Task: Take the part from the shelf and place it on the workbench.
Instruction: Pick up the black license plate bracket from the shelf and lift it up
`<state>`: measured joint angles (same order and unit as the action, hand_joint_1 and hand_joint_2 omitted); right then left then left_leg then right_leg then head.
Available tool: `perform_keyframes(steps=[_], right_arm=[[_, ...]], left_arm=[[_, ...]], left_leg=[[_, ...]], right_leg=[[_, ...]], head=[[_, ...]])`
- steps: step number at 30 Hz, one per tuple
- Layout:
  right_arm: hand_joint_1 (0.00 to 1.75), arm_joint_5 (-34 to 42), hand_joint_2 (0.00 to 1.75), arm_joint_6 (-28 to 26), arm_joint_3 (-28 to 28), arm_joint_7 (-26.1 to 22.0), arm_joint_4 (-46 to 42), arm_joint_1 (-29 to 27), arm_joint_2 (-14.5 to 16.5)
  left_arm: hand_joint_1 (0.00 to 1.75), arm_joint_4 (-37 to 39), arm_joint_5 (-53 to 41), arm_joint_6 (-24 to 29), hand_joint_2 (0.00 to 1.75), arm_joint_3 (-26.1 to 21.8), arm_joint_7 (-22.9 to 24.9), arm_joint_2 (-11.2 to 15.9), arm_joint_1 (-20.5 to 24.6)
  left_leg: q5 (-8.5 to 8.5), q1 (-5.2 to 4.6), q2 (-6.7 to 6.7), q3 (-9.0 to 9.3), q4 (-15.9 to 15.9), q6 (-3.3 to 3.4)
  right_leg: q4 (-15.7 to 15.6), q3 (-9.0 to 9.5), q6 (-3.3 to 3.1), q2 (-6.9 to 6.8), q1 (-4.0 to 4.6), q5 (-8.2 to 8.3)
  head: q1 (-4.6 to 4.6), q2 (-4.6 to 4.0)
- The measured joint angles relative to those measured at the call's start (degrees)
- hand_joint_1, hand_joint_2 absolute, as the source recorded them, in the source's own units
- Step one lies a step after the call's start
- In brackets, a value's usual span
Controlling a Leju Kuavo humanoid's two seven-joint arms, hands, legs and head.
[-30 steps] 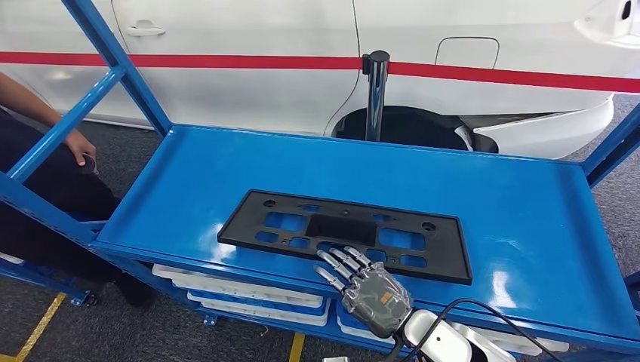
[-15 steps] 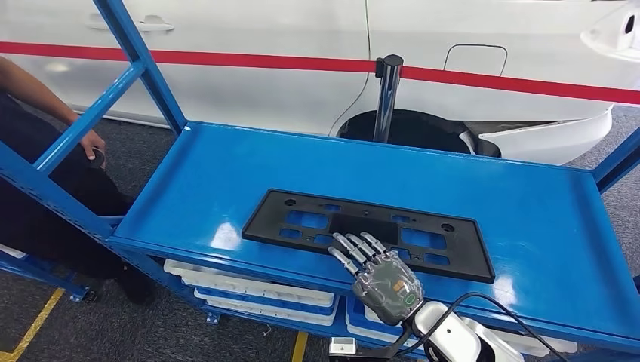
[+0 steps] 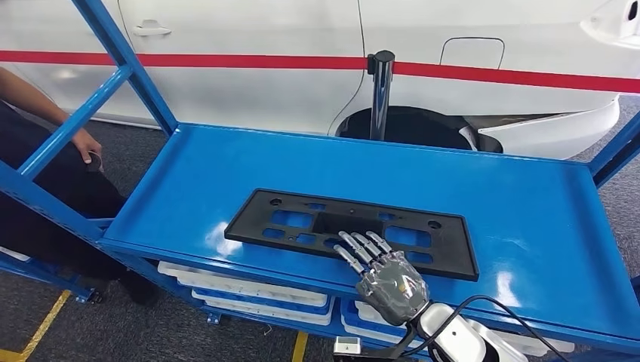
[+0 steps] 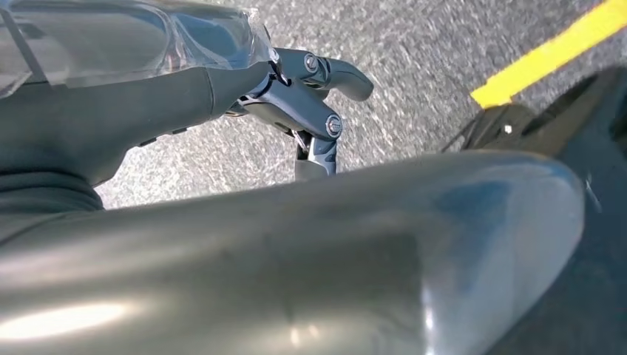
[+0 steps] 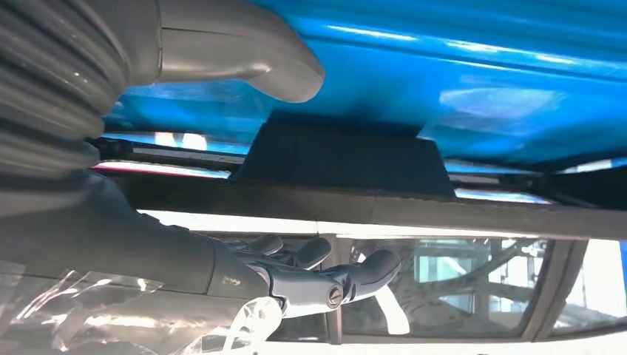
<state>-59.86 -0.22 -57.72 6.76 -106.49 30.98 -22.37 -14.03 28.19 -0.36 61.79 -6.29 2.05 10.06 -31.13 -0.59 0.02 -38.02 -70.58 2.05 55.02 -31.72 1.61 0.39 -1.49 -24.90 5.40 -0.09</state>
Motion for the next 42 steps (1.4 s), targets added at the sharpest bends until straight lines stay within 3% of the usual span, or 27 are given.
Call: perform_keyframes(steps=[1,3,5,6,9,10,13,14,15,16,18,20,22,24,26,28,29,30,31,33,35,37,39,40,42], right_arm=[[0.0,-0.4,1.75,-0.51,0.05,-0.01,0.04,-0.11,0.1],[0.0,-1.45,1.75,-1.51,0.22,0.03,0.07,-0.21,0.33],[0.0,-2.73,1.75,-2.47,0.33,0.28,0.19,-0.41,0.41],[0.0,-3.42,1.75,-2.91,0.34,0.54,0.32,-0.63,0.44],[0.0,-5.21,1.75,-4.75,0.86,1.55,0.84,-1.37,0.6],[0.0,-5.54,1.75,-5.62,1.26,1.92,1.07,-1.58,0.58],[0.0,-6.16,1.75,-8.26,2.7,2.96,2.2,-2.71,0.25],[0.0,-6.39,1.75,-9.06,3.16,3.22,2.63,-3.24,0.14],[0.0,-6.62,1.75,-9.82,3.63,3.42,3.02,-3.7,0.08],[0.0,-6.9,1.75,-10.52,4.08,3.58,3.36,-4.04,0.03],[0.0,-7.5,1.75,-11.78,4.9,3.91,3.96,-4.42,-0.06],[0.0,-8.16,1.75,-13.14,5.74,4.26,4.52,-4.75,-0.05],[0.0,-8.78,1.75,-14.56,6.54,4.61,5.1,-5.12,-0.01],[0.0,-9.21,1.75,-15.82,7.18,4.93,5.69,-5.38,0.05],[0.0,-9.39,1.75,-17.02,8.02,5.45,6.19,-5.6,0.18],[0.0,-9.43,1.75,-18.21,8.95,6.25,6.72,-5.83,0.28],[0.0,-9.48,1.75,-18.74,9.38,6.71,7.1,-5.94,0.29],[0.0,-9.55,1.75,-19.27,9.81,7.19,7.54,-6.06,0.3],[0.0,-9.6,1.75,-19.85,10.31,7.73,8.04,-6.17,0.31],[0.0,-9.4,1.75,-21.43,11.66,8.96,9.17,-6.38,0.36],[0.0,-8.88,1.75,-23.35,13.23,9.92,10.51,-6.63,0.43],[0.0,-8.45,1.75,-24.76,14.56,10.29,11.76,-6.98,0.46],[0.0,-8.39,1.75,-25.76,15.86,10.54,12.88,-7.57,0.4],[0.0,-8.47,1.75,-26.33,16.54,10.67,13.47,-7.9,0.36],[0.0,-8.96,1.75,-27.4,17.8,10.87,14.85,-8.56,0.25]], left_arm=[[0.0,0.0,-0.11,-0.01,0.0,0.0,0.0,-0.01,-0.03],[0.0,-0.01,-0.28,0.03,0.0,-0.01,0.04,0.08,0.09],[0.0,-0.08,-0.39,0.08,0.0,-0.03,0.1,0.16,0.35],[0.0,-0.11,-0.43,0.13,0.0,-0.04,0.15,0.21,0.44],[0.0,-0.15,-0.5,0.22,0.0,-0.04,0.18,0.15,0.44],[0.0,-0.15,-0.5,0.23,0.0,-0.04,0.18,0.11,0.43],[0.0,-0.15,-0.54,0.25,0.0,-0.04,0.21,-0.05,0.35],[0.0,-0.15,-0.61,0.25,0.0,-0.04,0.25,-0.13,0.27],[0.0,-0.15,-0.67,0.25,0.0,-0.04,0.32,-0.21,0.18],[0.0,-0.15,-0.78,0.25,0.0,-0.04,0.44,-0.26,0.1],[0.0,-0.15,-1.05,0.27,0.0,-0.04,0.66,-0.32,0.03],[0.0,-0.15,-1.32,0.3,0.0,-0.04,0.78,-0.32,0.23],[0.0,-0.15,-1.41,0.32,0.0,-0.04,0.82,-0.32,0.39],[0.0,-0.15,-1.43,0.31,0.0,-0.05,0.9,-0.33,0.36],[0.0,-0.15,-1.44,0.26,0.0,-0.07,0.96,-0.34,0.4],[0.0,-0.15,-1.44,0.19,0.0,-0.06,0.95,-0.36,0.43],[0.0,-0.15,-1.44,0.16,0.0,-0.06,0.95,-0.38,0.39],[0.0,-0.15,-1.43,0.14,0.0,-0.06,0.95,-0.4,0.35],[0.0,-0.15,-1.43,0.12,0.0,-0.07,0.95,-0.43,0.32],[0.0,-0.15,-1.38,0.13,0.0,-0.2,0.95,-0.43,0.38],[0.0,-0.15,-1.32,0.14,0.0,-0.52,0.93,-0.43,0.52],[0.0,-0.15,-1.26,0.18,0.0,-0.87,0.95,-0.46,0.49],[0.0,-0.15,-1.25,0.22,0.0,-1.11,0.97,-0.51,0.38],[0.0,-0.15,-1.27,0.25,0.0,-1.19,0.97,-0.54,0.37],[0.0,-0.15,-1.32,0.27,0.0,-1.31,0.97,-0.63,0.41]], left_leg=[[1.96,-0.2,-0.02,1.54,3.34,0.61],[6.15,-1.17,-0.02,6.03,12.71,2.76],[7.99,-2.1,0.24,8.48,18.05,4.24],[8.04,-2.29,0.37,8.64,18.62,4.44],[8.93,-2.01,0.54,9.44,20.44,4.34],[9.27,-1.79,0.58,9.76,21.06,4.25],[9.46,-1.47,0.53,9.71,21.26,4.09],[9.4,-1.4,0.48,9.66,21.15,4.03],[9.29,-1.26,0.43,9.61,20.96,3.89],[9.08,-1.06,0.37,9.57,20.61,3.61],[8.19,-0.83,0.32,9.26,19.3,2.7],[7.34,-0.96,0.32,8.69,18.03,2.17],[7.11,-1.06,0.32,8.41,17.65,2.14],[6.17,-0.86,0.27,7.9,16.27,1.68],[2.88,-0.33,0.25,5.27,10.24,0.7],[-0.76,0.24,0.26,1.18,1.67,-0.08],[-1.44,0.39,0.26,-0.24,-1.03,-0.17],[-0.98,0.42,0.25,-0.65,-1.46,-0.05],[0.53,0.34,0.22,0.05,0.49,0.27],[5.15,-0.27,0.11,4.03,9.6,1.71],[7.94,-1.12,0.11,7.19,16.81,3.07],[8.33,-1.65,0.18,7.83,18.55,3.47],[9.19,-1.53,0.24,8.76,20.18,3.52],[9.68,-1.35,0.32,9.31,21.15,3.56],[10.26,-1.17,0.42,9.89,22.18,3.43]], right_leg=[[-0.05,0.09,0.0,0.02,0.19,0.0],[-0.32,0.33,-0.04,0.05,0.47,0.06],[-0.61,0.43,-0.02,0.08,0.32,0.15],[-0.73,0.45,0.09,0.05,0.24,0.22],[0.06,0.31,0.54,-0.1,0.33,-0.54],[2.21,-0.64,0.67,-0.1,0.48,-1.92],[13.96,-6.28,1.15,-0.09,0.51,-7.51],[16.17,-7.4,1.4,-0.1,0.41,-7.97],[16.11,-7.4,1.68,-0.12,0.29,-7.28],[13.59,-6.16,1.99,-0.14,0.11,-5.56],[5.48,-2.05,2.67,-0.11,-0.4,-1.87],[0.85,0.14,2.33,0.16,-0.77,-0.55],[0.47,0.14,1.48,0.36,-0.82,-0.61],[0.5,0.1,1.11,0.32,-0.84,-0.56],[0.49,0.04,0.84,0.27,-0.91,-0.5],[0.49,-0.05,0.77,0.22,-0.92,-0.49],[0.49,-0.05,0.77,0.22,-0.9,-0.5],[0.49,-0.02,0.77,0.22,-0.85,-0.52],[0.47,0.04,0.78,0.25,-0.77,-0.52],[0.25,0.29,0.76,0.3,-0.71,-0.5],[-0.2,0.5,0.9,0.29,-0.86,-0.37],[-0.72,0.7,1.34,0.2,-1.06,-0.16],[-0.94,0.98,1.83,0.06,-0.79,-0.28],[-0.06,0.67,1.95,0.0,-0.58,-1.0],[5.95,-2.09,1.88,-0.11,-0.3,-4.43]], head=[[0.0,0.0],[-0.05,0.0],[-0.11,0.0],[-0.14,0.0],[-0.09,-0.01],[-0.1,-0.01],[-0.17,0.0],[-0.17,0.0],[-0.17,0.0],[-0.17,0.0],[-0.18,0.0],[-0.16,0.0],[-0.1,0.0],[-0.09,0.0],[-0.08,0.0],[-0.07,0.0],[-0.07,0.0],[-0.07,0.0],[-0.07,0.0],[-0.08,0.0],[-0.08,0.0],[-0.07,0.0],[-0.08,0.0],[-0.1,0.0],[-0.14,0.0]])
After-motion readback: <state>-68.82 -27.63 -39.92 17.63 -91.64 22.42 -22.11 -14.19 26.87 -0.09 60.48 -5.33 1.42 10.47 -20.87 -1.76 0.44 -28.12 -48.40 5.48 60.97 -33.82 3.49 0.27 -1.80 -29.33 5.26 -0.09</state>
